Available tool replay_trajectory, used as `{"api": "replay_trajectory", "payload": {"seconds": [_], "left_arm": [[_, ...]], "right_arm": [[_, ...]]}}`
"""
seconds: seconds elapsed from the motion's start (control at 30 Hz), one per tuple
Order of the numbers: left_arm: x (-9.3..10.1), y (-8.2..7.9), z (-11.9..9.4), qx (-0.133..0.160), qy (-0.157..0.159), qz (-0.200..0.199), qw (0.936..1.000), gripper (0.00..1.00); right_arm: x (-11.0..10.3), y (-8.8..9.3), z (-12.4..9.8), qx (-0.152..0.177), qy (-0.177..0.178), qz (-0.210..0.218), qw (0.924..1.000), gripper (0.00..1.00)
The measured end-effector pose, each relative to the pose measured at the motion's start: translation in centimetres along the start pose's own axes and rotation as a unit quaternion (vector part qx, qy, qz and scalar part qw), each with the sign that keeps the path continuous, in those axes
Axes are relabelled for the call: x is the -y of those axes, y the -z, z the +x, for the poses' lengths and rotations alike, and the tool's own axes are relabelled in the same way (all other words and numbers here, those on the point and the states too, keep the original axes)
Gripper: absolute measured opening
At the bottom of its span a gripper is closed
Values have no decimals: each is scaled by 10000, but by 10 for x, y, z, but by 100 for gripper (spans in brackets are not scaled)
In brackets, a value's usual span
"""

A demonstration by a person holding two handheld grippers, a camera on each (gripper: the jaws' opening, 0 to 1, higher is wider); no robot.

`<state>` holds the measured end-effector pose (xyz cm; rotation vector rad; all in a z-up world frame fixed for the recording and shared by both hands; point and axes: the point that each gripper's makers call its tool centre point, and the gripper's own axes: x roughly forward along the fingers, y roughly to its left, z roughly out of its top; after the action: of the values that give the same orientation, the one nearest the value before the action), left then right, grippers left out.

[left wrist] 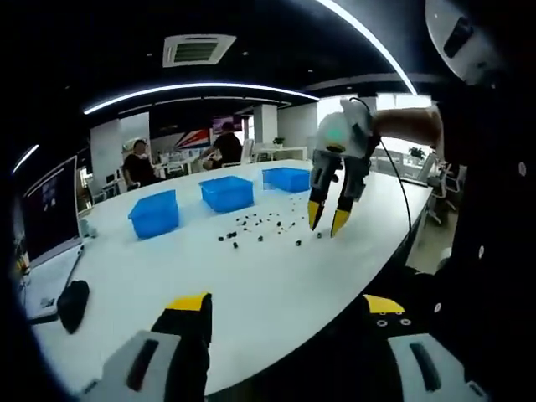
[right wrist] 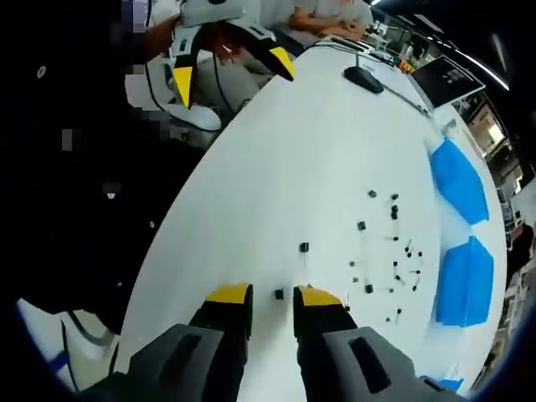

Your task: Pick up the resistors one by one and place each resistor into its matching bin, sorting the parts by color and model until every resistor is separated into the correct bin for its type

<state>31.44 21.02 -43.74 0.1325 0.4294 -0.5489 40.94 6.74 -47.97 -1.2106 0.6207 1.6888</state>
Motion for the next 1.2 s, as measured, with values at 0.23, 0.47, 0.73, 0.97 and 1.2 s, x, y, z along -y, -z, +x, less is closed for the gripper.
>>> {"api": "replay_trajectory", "payload": {"seconds": [0.23, 0.47, 0.73, 0.97, 1.2], "left_arm": [[1, 2, 0, -3, 25, -23, 10000, 72], [-1, 2, 0, 23, 14, -76, 10000, 71], [-2, -11, -4, 279, -10, -95, 9996, 71], [-6, -35, -3, 602, -135, -71, 9981, 71], [-8, -64, -4, 1107, -260, -172, 9934, 72]], "right_arm": [[-2, 4, 5, -109, -131, 87, 9998, 15], [-8, 4, 6, -136, -207, 232, 9994, 7], [-7, 2, -4, 137, 18, 524, 9985, 7], [23, -13, -64, 1511, 1035, 1671, 9688, 6], [48, -23, -139, 3127, 2688, 2388, 8792, 7]]}}
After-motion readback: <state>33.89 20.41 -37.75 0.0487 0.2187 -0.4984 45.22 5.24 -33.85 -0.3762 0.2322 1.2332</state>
